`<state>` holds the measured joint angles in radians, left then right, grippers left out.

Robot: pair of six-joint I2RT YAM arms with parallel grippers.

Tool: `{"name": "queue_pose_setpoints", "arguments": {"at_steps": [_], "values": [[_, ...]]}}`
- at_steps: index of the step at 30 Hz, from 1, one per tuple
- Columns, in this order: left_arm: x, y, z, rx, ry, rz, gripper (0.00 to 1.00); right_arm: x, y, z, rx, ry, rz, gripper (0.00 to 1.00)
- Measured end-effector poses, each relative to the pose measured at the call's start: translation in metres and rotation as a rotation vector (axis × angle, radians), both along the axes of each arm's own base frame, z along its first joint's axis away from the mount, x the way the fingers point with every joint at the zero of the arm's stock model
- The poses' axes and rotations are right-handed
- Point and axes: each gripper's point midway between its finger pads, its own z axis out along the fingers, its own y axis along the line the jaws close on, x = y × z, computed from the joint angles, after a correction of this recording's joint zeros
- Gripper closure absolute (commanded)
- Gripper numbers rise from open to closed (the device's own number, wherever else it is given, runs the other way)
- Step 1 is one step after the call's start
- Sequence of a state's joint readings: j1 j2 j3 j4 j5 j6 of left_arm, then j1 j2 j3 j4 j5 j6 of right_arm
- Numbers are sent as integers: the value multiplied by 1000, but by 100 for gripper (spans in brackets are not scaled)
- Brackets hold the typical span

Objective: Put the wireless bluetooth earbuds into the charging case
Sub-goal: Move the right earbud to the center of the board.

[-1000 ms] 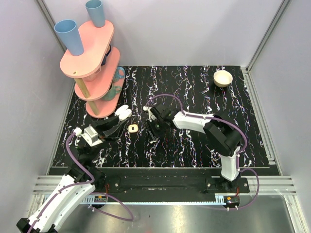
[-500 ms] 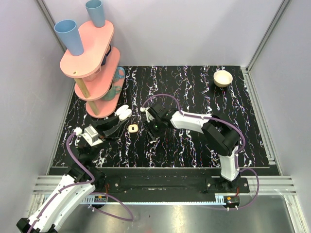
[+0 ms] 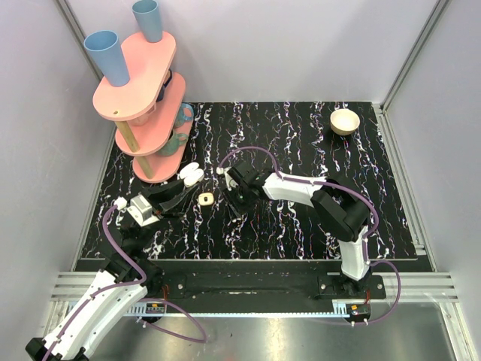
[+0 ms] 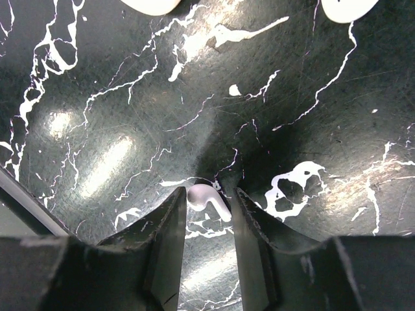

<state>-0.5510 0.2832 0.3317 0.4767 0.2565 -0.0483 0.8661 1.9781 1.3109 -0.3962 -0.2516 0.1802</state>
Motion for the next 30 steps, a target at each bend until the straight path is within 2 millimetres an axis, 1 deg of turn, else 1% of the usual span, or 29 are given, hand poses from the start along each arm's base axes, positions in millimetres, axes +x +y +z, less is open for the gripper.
{"name": "queue_pose_setpoints", "arguments": {"at_steps": [2,6,10,17,21,27,30], "values": [[0,0,0,0,0,0,100,0,0,0,-2,0,-6,61],[0,0,-1,1,2,1,100,-1,0,-1,-6,12,-28,66],[1,0,-1,1,4,2,100,1,-2,-2,-17,17,-77,68],[1,0,-1,1,5,2,100,13,-5,-2,-40,-12,-194,70],[1,0,-1,1,5,2,100,21,-14,-2,-54,-33,-312,70],[1,0,-1,1,5,2,100,25,-30,-2,-46,-48,-478,68],[1,0,-1,1,5,2,100,28,-42,-2,-43,-79,-566,66]]}}
